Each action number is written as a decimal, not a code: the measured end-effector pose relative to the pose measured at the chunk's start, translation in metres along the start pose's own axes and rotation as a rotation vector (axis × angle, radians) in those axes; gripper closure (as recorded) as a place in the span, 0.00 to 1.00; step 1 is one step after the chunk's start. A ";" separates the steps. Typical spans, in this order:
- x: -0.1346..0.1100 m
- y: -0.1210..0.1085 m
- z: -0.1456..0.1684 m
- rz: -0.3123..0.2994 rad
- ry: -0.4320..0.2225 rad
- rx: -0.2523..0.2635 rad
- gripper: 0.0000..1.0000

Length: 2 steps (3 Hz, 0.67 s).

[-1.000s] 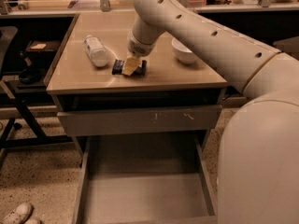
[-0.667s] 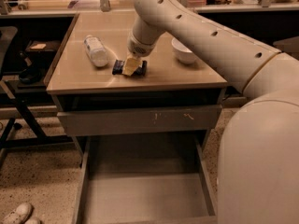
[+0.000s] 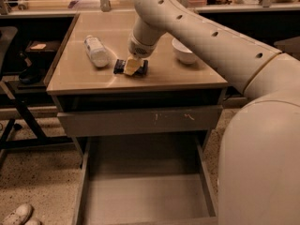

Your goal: Pick rxbar blueberry from middle drawer and place on counter

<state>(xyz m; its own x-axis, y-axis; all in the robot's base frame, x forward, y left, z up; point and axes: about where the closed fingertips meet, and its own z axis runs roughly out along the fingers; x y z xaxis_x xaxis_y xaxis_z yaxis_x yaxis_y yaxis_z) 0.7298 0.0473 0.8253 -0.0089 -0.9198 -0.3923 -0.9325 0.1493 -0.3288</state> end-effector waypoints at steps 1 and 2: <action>0.000 0.000 0.000 0.000 0.000 0.000 0.12; 0.000 0.000 0.000 0.000 0.000 0.000 0.00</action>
Offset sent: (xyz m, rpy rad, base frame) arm 0.0000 0.0000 0.0000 0.0000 0.0000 0.0000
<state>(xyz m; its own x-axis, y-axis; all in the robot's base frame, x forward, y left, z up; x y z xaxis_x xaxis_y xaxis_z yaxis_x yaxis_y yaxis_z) 0.7298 0.0474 0.8251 -0.0089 -0.9198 -0.3923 -0.9326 0.1492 -0.3286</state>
